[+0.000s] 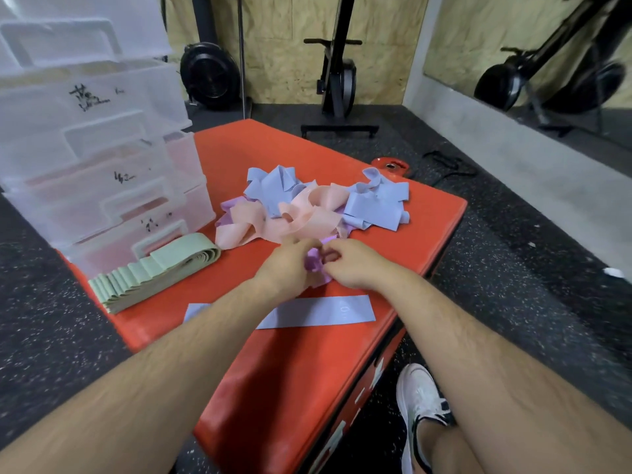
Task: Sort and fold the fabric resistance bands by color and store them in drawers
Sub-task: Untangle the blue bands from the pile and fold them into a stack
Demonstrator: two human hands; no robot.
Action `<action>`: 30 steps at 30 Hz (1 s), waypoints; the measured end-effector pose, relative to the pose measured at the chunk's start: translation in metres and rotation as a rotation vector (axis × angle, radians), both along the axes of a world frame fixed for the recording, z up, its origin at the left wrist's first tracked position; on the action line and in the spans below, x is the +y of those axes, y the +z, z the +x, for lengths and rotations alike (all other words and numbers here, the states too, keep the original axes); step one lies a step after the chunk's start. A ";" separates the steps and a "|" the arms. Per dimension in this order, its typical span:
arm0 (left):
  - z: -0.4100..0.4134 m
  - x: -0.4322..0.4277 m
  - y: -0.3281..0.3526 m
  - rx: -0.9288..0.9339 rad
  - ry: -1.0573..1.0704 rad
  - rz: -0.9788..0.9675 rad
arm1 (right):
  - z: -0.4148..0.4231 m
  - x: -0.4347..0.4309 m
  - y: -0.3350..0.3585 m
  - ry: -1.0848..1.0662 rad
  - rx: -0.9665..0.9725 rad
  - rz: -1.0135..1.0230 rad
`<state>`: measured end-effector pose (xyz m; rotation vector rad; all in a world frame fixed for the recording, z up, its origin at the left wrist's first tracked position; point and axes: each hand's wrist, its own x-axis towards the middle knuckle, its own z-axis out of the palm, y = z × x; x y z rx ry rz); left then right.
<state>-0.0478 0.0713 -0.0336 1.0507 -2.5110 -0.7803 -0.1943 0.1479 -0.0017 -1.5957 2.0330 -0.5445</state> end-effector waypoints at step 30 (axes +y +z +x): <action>-0.119 -0.010 0.034 -0.131 -0.049 -0.414 | -0.074 0.035 0.029 -0.391 0.287 -0.017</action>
